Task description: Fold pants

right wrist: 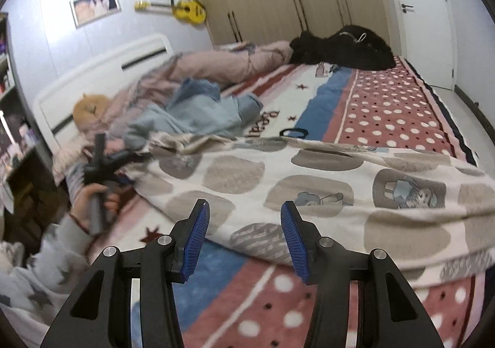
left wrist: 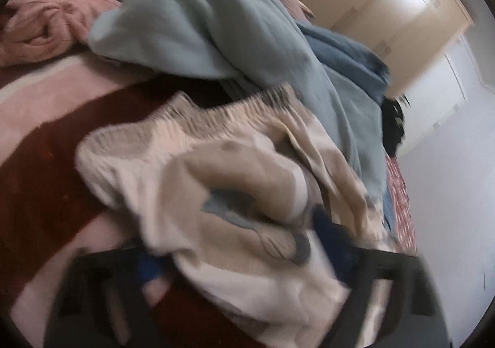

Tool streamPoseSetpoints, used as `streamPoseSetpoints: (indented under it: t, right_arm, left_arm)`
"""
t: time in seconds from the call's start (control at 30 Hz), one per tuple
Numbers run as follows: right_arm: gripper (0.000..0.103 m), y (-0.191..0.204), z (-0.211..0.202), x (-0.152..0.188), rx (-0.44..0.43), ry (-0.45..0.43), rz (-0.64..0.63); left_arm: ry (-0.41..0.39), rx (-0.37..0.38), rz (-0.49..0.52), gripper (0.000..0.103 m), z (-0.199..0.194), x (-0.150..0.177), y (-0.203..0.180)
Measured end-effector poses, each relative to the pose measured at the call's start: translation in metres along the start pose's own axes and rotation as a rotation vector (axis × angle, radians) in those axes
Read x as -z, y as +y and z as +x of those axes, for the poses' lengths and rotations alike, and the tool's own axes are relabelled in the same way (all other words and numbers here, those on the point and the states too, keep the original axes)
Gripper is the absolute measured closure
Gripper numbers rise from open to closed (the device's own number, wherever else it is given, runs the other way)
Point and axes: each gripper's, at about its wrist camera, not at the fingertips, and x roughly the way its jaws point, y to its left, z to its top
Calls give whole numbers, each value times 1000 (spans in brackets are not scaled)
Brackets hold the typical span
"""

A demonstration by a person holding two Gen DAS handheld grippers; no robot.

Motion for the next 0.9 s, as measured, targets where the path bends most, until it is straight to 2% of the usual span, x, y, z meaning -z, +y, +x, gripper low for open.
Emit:
streamPoseSetpoints:
  t: [0.03,0.07,0.13,0.3,0.43,0.63,0.73,0.8,0.9]
  right_arm:
    - [60,0,-6,2,6,-11,7]
    - [60,1,-11,4,9,-19,14]
    - [59,1,-20,7,6,-28,35]
    - [59,0,-33,7,30,-43,36]
    - [59,0,-36,7,35,-45,33]
    - [59,3,-38,10,26,-42,34]
    - [59,6,-41,10,30,-41,24]
    - [59,9,-43,10,34,-41,19]
    - [59,12,-44,9,39,-45,17]
  left_arm:
    - [-4,14,-22,76,0,-1,1]
    - [-2,48,-50,83,0,-2,5]
    - [-23,60,-59,90,-5,-2,7]
    - [-117,21,14,93,-38,-5,5]
    - [-175,-14,15,93,-62,-12,14]
    - [-252,-95,-67,94,-99,-37,63]
    - [-298,-166,-80,94,-122,-50,92]
    - [-304,-152,-125,94,-134,-61,110]
    - [-293,-120,-93,94,-142,-64,105]
